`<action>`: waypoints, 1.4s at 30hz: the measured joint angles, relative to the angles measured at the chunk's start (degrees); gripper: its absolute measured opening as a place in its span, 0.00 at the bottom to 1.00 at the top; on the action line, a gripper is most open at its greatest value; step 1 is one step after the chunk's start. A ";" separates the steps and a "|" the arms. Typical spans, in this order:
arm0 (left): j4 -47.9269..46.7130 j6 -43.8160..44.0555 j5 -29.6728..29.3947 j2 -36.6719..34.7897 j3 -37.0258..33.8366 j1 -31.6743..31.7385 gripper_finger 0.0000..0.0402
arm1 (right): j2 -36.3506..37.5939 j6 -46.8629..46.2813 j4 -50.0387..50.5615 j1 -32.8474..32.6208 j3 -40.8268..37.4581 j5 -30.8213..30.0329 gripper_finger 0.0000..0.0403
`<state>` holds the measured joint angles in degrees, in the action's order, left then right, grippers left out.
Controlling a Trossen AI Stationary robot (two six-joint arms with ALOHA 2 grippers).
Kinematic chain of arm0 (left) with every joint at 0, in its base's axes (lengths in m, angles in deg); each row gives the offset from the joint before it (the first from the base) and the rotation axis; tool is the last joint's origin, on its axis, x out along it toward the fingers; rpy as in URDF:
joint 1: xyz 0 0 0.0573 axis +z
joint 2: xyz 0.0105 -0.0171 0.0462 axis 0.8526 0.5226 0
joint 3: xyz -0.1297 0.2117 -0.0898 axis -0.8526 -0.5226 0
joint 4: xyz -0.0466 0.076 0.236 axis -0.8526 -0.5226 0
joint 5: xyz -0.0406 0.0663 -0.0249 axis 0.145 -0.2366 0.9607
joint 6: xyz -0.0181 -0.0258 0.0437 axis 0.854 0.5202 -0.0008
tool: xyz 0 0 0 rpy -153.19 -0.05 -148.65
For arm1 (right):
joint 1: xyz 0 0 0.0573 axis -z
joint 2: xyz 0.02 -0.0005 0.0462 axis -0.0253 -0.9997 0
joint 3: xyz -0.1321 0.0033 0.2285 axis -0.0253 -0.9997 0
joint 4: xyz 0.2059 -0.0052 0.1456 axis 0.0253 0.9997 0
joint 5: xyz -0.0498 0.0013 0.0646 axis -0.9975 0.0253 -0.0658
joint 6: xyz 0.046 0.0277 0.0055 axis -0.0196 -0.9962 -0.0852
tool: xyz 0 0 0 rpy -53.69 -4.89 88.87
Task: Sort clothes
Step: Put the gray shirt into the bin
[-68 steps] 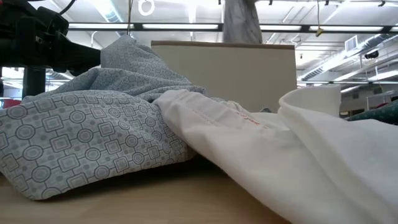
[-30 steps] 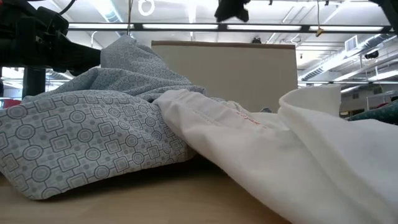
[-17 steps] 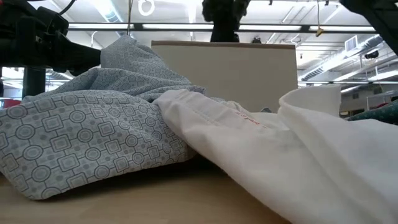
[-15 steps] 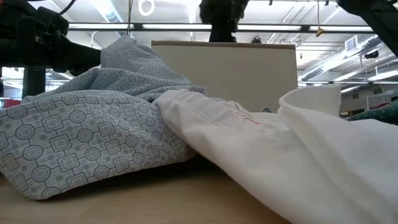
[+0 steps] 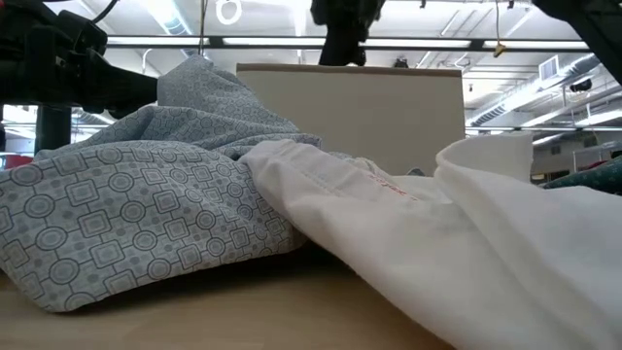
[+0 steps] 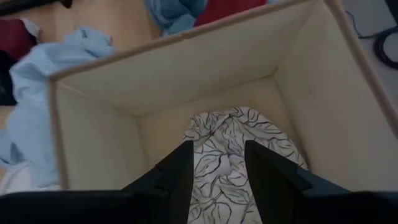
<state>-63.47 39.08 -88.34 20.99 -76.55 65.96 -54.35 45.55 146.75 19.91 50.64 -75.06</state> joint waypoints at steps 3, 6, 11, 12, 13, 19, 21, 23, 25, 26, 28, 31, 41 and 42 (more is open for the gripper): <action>0.00 0.00 0.00 0.00 0.00 0.01 0.33 | 1.86 -2.12 0.71 -0.61 0.00 -0.20 0.36; 0.00 0.00 0.00 0.01 0.00 0.00 0.33 | 4.91 -4.12 2.64 -1.49 0.00 -0.22 0.35; 0.00 -0.01 0.00 0.02 -0.01 0.00 0.33 | 10.90 -6.88 7.37 -4.37 0.00 -6.89 0.35; 0.00 0.00 0.00 0.00 -0.01 0.01 0.33 | 12.52 -7.72 7.73 -5.15 0.00 -8.79 0.35; 0.00 -0.01 0.00 0.01 -0.01 0.02 0.33 | 14.41 -8.56 8.18 -5.99 0.00 -10.60 0.35; 0.02 0.00 0.00 0.00 0.00 0.00 0.33 | 24.17 -15.22 12.19 -13.34 0.02 -21.72 0.35; 0.04 0.00 0.00 0.02 0.00 0.02 0.33 | 27.07 -17.90 12.78 -16.71 -0.63 -25.53 0.35; 0.08 0.00 0.00 0.01 0.00 0.01 0.33 | 30.18 -19.94 12.52 -20.36 -3.56 -29.16 0.35; 0.07 0.00 0.00 0.00 0.00 0.02 0.33 | 33.27 -22.13 10.97 -24.00 -8.72 -32.71 0.35; 0.09 0.00 0.00 0.02 -0.02 0.02 0.33 | 34.81 -23.27 9.43 -25.61 -12.45 -34.49 0.35; 0.11 0.00 0.00 0.01 -0.01 0.00 0.33 | 38.19 -25.55 5.22 -28.40 -21.02 -37.21 0.35; 0.09 0.00 0.20 0.01 -0.01 0.01 0.33 | 43.60 -27.74 -2.93 -31.37 -35.45 -37.43 0.34; 0.09 7.23 -5.59 0.02 0.00 0.04 0.33 | 58.19 -34.87 -38.83 -37.26 -77.38 -33.12 0.34; 0.07 7.38 -6.82 0.01 0.00 0.07 0.33 | 58.77 -36.07 -41.50 -37.60 -80.60 -32.78 0.34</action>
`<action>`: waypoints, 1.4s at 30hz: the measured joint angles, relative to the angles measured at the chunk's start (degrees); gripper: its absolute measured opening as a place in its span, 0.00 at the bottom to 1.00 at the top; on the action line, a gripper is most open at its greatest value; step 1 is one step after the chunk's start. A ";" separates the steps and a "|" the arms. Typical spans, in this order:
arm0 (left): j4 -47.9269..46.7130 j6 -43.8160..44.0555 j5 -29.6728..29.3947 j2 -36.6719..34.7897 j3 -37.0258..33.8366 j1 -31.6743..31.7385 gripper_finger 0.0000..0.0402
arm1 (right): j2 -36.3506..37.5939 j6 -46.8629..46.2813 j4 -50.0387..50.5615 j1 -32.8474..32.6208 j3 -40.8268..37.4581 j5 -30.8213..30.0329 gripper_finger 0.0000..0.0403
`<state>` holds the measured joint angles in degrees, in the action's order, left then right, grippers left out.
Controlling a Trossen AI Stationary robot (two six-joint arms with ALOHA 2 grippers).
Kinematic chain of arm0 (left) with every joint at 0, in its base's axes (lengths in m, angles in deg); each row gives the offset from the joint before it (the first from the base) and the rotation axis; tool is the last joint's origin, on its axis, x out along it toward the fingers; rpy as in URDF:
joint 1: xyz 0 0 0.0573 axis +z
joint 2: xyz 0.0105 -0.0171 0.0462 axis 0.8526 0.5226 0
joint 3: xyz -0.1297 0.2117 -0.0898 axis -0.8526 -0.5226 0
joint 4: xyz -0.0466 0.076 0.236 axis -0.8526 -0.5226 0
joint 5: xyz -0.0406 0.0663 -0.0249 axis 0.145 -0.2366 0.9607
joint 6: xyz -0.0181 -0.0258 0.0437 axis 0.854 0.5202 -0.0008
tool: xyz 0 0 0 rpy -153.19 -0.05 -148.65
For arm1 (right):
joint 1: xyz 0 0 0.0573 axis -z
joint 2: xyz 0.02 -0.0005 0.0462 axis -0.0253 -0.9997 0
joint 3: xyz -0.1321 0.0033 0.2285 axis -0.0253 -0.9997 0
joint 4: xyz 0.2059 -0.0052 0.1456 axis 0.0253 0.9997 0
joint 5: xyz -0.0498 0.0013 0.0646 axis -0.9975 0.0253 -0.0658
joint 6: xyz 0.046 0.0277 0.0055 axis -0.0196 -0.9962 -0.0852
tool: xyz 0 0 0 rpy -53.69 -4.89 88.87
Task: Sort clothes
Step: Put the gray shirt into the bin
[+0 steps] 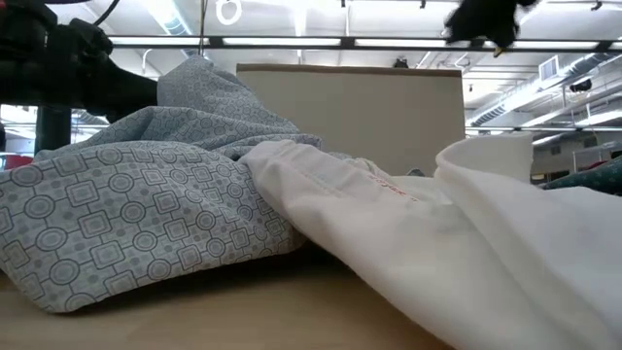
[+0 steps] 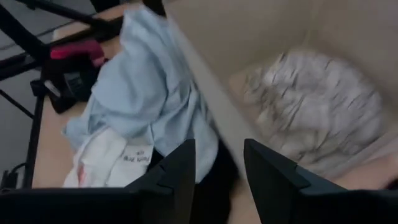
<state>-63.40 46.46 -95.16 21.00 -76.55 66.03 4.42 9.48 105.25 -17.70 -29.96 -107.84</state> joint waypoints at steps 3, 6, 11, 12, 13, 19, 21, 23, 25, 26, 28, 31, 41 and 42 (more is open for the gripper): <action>-0.69 -0.04 -0.28 0.05 0.69 -0.02 0.33 | 0.69 -3.76 -9.14 -1.36 -8.35 0.31 0.34; -2.65 -0.04 1.17 0.05 3.51 -0.02 0.33 | 0.45 -6.91 -16.92 -2.75 -14.64 0.46 0.34; -11.49 1.10 6.13 2.15 11.26 -0.30 0.33 | 0.41 -12.71 -24.41 -4.24 -20.64 -0.08 0.34; -12.95 1.25 7.08 3.21 12.69 -0.57 0.33 | 0.43 -13.57 -25.16 -4.54 -21.19 -0.22 0.34; -14.06 1.27 7.95 4.45 14.26 -1.00 0.33 | 0.43 -14.29 -25.76 -4.83 -21.48 -0.29 0.34; -16.40 0.16 8.78 15.48 21.09 -5.80 0.33 | 0.32 -16.18 -26.69 -7.06 -21.61 -2.15 0.33; -18.09 -0.19 7.60 20.64 23.59 -7.74 0.33 | 0.32 -16.13 -26.66 -8.10 -21.61 -3.24 0.33; -20.48 -0.30 5.79 25.85 26.08 -9.65 0.33 | 0.29 -16.48 -26.64 -9.11 -21.61 -4.16 0.32; -22.19 -0.32 4.15 31.45 28.08 -11.62 0.33 | 0.29 -17.12 -26.62 -10.06 -21.61 -4.67 0.32; -22.29 -0.33 3.48 34.01 28.88 -12.52 0.33 | 0.29 -17.21 -26.62 -10.49 -21.61 -4.86 0.32; -22.50 -0.44 3.34 38.85 30.44 -14.00 0.33 | 0.29 -17.24 -26.60 -11.27 -21.61 -5.40 0.32; -22.18 -0.50 3.21 45.07 32.40 -15.25 0.33 | 0.29 -17.28 -26.64 -12.34 -21.61 -6.63 0.32; -19.17 4.49 2.60 56.44 33.20 -15.53 0.15 | 0.27 -16.84 -26.84 -14.59 -21.61 -9.24 0.32; -18.83 4.65 4.17 56.34 33.20 -15.65 0.08 | 0.27 -16.48 -26.84 -14.80 -21.61 -9.48 0.32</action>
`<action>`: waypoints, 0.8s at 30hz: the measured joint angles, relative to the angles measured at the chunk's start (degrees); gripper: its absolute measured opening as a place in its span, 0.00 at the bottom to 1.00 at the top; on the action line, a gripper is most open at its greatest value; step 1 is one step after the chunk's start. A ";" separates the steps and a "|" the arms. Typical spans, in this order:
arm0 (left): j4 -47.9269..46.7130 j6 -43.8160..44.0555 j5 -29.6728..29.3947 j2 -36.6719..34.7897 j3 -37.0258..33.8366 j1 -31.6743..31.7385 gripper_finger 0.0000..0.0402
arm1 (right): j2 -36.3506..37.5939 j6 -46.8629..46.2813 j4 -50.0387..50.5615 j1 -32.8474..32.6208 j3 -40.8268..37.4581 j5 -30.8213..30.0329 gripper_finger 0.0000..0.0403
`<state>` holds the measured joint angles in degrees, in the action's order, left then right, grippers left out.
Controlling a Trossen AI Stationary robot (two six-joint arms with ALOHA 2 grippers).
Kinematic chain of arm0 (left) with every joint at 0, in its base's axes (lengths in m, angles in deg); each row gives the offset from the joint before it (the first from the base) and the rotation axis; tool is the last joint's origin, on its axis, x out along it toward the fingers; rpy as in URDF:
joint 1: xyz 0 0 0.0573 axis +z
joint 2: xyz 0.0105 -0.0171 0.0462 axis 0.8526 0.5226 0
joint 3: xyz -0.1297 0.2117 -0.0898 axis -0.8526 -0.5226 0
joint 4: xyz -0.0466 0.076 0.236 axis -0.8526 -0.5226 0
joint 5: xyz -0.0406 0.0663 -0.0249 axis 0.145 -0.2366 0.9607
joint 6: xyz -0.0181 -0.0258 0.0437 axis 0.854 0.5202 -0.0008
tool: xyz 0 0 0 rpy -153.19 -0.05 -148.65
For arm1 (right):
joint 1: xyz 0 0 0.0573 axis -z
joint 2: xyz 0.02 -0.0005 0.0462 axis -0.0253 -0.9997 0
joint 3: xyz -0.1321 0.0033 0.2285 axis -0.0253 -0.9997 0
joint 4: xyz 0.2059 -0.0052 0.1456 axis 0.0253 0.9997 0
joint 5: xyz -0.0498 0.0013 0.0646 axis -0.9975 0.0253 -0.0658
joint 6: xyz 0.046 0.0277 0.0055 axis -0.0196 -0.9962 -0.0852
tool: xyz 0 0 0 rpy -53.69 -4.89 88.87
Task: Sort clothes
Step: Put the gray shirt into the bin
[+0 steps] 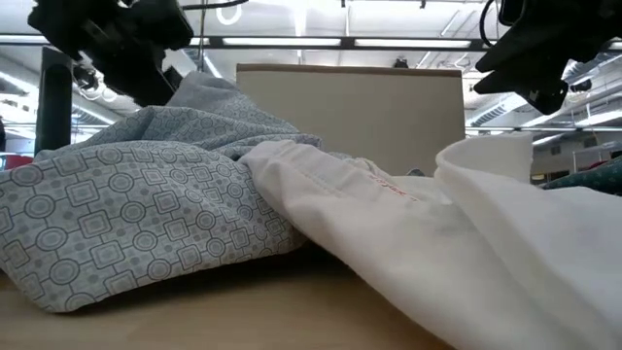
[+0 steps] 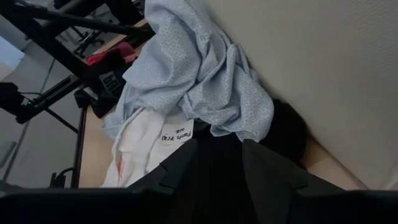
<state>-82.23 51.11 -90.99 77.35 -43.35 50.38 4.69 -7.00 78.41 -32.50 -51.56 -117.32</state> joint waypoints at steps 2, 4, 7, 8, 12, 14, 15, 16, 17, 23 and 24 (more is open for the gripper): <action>-0.98 1.18 1.97 -0.76 0.87 -0.40 0.03 | 0.00 0.50 -0.02 -0.35 0.00 -0.27 0.32; -2.75 2.16 2.10 -2.08 3.46 -1.02 0.02 | 0.00 0.68 0.00 -0.59 0.00 -0.74 0.32; -6.25 1.31 1.23 -3.69 9.81 -1.81 0.01 | 0.00 0.71 0.93 -1.08 0.00 -1.02 0.32; -7.82 0.81 0.76 -3.97 12.18 -2.04 0.01 | 0.00 0.73 1.29 -1.19 0.00 -1.10 0.32; -14.43 -2.50 -2.63 -4.16 23.03 -2.70 0.01 | -0.02 0.78 1.49 -1.27 0.00 -1.46 0.32; -17.00 -4.11 -5.50 -3.67 27.85 -2.85 0.00 | -0.02 0.80 1.51 -1.27 0.00 -1.84 0.32; -17.34 -5.06 -6.63 -3.32 30.11 -2.85 0.00 | -0.02 0.80 1.50 -1.27 0.00 -2.06 0.32; -17.60 -5.98 -7.81 -2.95 32.18 -2.83 0.00 | -0.02 0.80 1.51 -1.25 0.00 -2.17 0.32; -17.99 -6.90 -9.12 -2.55 34.18 -2.79 0.00 | -0.02 0.87 1.49 -1.25 0.00 -2.30 0.32; -16.82 -15.34 -18.45 2.84 47.38 -0.09 0.00 | -0.02 2.20 0.80 -1.25 0.00 -2.28 0.32; -16.09 -16.50 -18.74 4.20 49.52 0.71 0.00 | -0.02 2.21 0.78 -1.25 0.00 -2.29 0.32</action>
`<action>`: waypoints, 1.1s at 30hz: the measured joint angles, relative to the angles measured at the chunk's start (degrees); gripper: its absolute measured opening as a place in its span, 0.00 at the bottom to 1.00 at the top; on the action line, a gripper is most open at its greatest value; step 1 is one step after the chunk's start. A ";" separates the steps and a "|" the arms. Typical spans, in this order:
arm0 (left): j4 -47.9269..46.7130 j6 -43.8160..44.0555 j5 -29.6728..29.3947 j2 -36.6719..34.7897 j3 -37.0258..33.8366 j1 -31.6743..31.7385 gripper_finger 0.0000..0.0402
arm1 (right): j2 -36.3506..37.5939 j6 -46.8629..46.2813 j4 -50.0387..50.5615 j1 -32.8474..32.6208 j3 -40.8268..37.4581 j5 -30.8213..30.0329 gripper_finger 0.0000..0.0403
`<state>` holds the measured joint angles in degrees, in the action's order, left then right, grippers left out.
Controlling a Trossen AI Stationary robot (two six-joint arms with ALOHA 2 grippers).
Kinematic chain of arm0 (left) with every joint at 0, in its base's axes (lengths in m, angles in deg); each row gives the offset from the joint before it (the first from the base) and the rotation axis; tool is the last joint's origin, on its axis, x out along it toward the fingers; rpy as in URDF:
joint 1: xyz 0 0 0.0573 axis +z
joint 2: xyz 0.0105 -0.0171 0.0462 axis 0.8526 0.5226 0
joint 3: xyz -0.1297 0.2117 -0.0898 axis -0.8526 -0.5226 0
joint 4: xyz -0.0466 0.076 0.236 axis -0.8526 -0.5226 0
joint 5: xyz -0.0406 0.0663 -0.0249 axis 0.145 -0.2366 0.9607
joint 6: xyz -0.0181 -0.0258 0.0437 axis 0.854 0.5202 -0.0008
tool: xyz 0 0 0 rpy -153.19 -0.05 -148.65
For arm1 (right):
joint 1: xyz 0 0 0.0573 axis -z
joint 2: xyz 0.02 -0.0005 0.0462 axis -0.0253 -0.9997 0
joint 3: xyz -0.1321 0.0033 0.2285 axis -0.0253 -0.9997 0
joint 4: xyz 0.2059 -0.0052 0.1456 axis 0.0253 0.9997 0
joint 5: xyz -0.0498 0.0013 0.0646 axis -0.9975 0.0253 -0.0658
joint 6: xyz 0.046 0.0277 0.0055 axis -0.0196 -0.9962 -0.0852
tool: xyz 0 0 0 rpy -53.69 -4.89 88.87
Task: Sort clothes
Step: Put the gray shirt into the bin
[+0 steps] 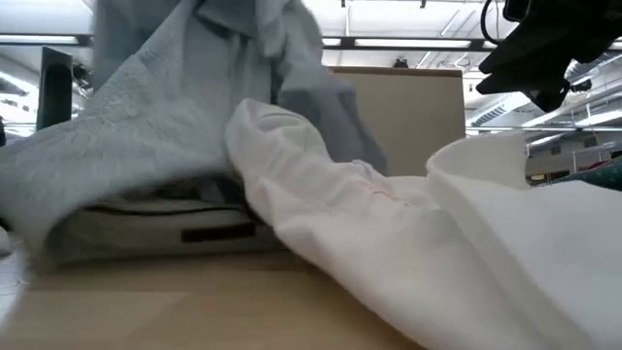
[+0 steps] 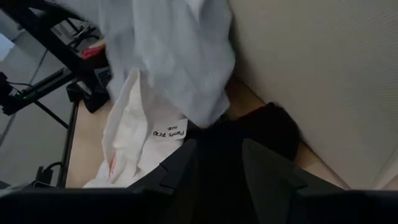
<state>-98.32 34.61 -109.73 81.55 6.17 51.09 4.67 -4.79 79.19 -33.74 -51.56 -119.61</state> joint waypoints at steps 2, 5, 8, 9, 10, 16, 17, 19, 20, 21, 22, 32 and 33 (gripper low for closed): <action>1.49 -2.56 0.01 2.98 4.44 1.59 0.00 | 0.00 0.12 -0.18 0.00 0.00 -0.02 0.32; 4.72 -6.43 0.00 7.63 10.95 4.48 0.00 | 0.00 0.11 -0.22 0.00 0.00 -0.02 0.32; 7.35 -9.68 -0.06 12.79 17.59 7.90 0.00 | 0.00 1.05 -0.75 0.00 0.00 0.00 0.32; 8.11 -10.35 -0.04 14.58 19.92 9.02 0.00 | 0.00 1.42 -1.09 0.00 0.00 -0.02 0.32; 8.80 -10.96 -0.02 16.28 22.49 10.18 0.00 | 0.00 1.82 -1.31 0.00 0.00 0.00 0.32; 14.02 -13.23 1.36 25.98 37.65 16.14 0.00 | 0.00 3.19 -1.29 0.00 0.00 -0.02 0.32; 14.93 -13.41 1.98 27.57 40.22 16.95 0.00 | 0.00 3.49 -1.29 0.00 0.00 -0.02 0.32; 17.69 -13.75 4.30 30.67 44.89 18.41 0.00 | 0.00 4.12 -1.30 0.00 0.00 -0.02 0.32; 19.53 -13.77 5.60 32.14 47.07 19.04 0.00 | 0.00 4.38 -1.28 0.00 0.00 0.00 0.32; 21.49 -13.77 7.07 33.57 49.03 19.62 0.00 | 0.00 4.54 -1.30 0.00 0.00 -0.02 0.32; 23.59 -13.76 8.44 34.97 50.98 20.20 0.00 | 0.00 4.64 -1.28 0.00 0.00 -0.02 0.32; 36.49 -13.76 15.58 39.20 50.20 26.49 0.00 | 0.00 6.16 -1.24 0.00 -0.02 -0.58 0.32; 35.14 -13.76 15.60 39.39 50.21 26.68 0.00 | 0.00 6.45 -1.25 0.00 -0.02 -0.63 0.32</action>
<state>-63.17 20.85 -94.13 120.94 56.38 77.77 4.67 1.65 77.94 -33.74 -51.59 -120.24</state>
